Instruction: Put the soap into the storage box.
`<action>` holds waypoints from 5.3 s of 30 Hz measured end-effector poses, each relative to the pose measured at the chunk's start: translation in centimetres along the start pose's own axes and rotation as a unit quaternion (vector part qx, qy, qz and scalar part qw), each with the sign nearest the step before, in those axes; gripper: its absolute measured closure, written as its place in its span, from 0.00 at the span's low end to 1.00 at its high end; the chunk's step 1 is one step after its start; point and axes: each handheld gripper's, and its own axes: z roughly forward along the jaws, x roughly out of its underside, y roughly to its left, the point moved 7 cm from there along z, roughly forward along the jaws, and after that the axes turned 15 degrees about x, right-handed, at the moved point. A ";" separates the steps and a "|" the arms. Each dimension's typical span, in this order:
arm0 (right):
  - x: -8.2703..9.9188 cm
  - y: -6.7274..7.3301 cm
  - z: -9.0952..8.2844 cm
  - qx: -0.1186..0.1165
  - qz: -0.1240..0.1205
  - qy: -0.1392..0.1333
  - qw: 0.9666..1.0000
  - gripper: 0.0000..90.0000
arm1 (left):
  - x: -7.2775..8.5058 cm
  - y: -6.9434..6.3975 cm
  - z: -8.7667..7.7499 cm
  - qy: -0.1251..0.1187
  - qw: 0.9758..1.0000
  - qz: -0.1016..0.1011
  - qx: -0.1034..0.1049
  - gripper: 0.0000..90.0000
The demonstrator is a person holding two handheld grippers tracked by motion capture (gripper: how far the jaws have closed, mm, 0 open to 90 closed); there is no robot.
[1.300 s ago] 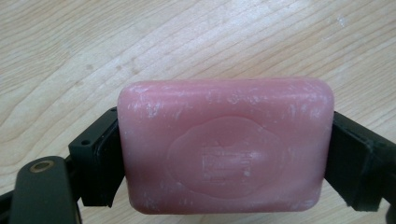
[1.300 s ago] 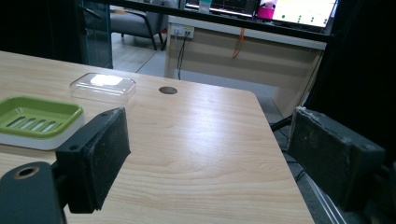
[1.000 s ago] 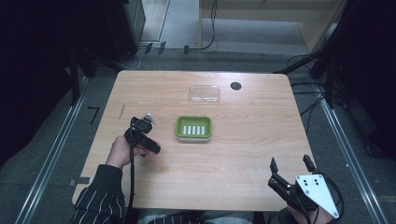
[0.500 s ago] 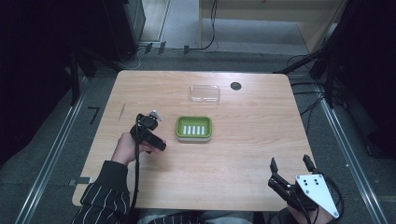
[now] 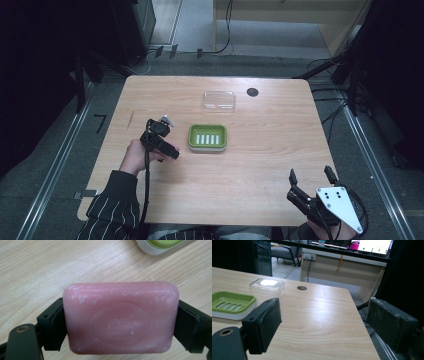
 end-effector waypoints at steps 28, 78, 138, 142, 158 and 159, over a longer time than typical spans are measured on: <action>0.0 0.0 0.0 0.001 0.000 0.001 1.000 0.14 | -2.5 -1.4 0.9 -0.006 1.000 0.023 0.007 0.15; 0.6 -1.5 -1.0 0.026 -0.003 0.010 1.000 0.14 | -7.2 -4.2 1.8 -0.033 0.998 0.049 0.027 0.15; 1.0 -3.1 -2.1 0.053 0.001 0.011 0.999 0.14 | -11.1 -6.2 5.8 -0.166 0.983 -0.075 -0.023 0.15; 1.0 -3.2 -2.1 0.054 0.002 0.011 0.999 0.14 | -11.2 -6.5 5.8 -0.175 0.981 -0.075 -0.028 0.15; 1.0 -3.1 -2.1 0.052 0.004 0.010 0.999 0.14 | -11.5 -7.2 7.3 -0.181 0.978 -0.099 -0.032 0.15; 1.0 -3.1 -2.1 0.053 0.003 0.009 0.999 0.14 | -11.4 -7.2 7.3 -0.180 0.978 -0.100 -0.033 0.15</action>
